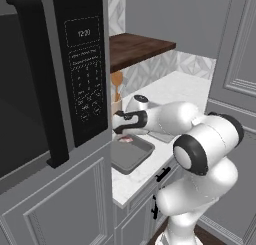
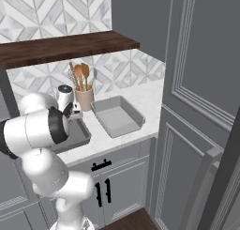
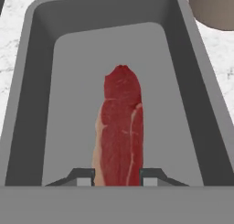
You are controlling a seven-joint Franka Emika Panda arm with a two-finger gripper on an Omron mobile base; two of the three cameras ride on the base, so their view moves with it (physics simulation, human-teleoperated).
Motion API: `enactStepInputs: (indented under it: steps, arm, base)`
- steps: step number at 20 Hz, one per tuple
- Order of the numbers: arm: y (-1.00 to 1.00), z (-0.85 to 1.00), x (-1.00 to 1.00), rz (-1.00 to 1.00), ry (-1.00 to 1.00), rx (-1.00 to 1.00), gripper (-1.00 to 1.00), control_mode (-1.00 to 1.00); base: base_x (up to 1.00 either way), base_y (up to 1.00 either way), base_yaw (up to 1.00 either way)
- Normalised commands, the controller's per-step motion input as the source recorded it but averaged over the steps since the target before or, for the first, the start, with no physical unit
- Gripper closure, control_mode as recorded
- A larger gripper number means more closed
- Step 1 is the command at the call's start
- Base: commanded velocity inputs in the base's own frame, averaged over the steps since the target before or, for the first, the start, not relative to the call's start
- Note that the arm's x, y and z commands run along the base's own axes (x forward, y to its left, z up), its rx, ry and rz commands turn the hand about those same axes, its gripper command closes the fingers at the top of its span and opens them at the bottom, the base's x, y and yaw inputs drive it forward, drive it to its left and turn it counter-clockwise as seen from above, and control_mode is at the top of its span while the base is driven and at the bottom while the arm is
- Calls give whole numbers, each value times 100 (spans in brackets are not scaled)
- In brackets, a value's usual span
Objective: Place one mushroom and one steak in each tupperware on the nearby counter, to pack two identical lunches.
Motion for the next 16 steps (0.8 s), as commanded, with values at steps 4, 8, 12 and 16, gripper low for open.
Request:
enactStepInputs:
  steps: [4,8,12,16]
  arm:
    - [20,-58,22,2,2,0,100,-100]
    - [16,-61,9,3,2,0,100,-100]
    - [15,-6,0,2,1,0,-100,-100]
    - [7,0,2,2,0,0,-100,-100]
  base:
    - [0,0,0]
    - [0,0,0]
    - [0,0,0]
    - [0,0,0]
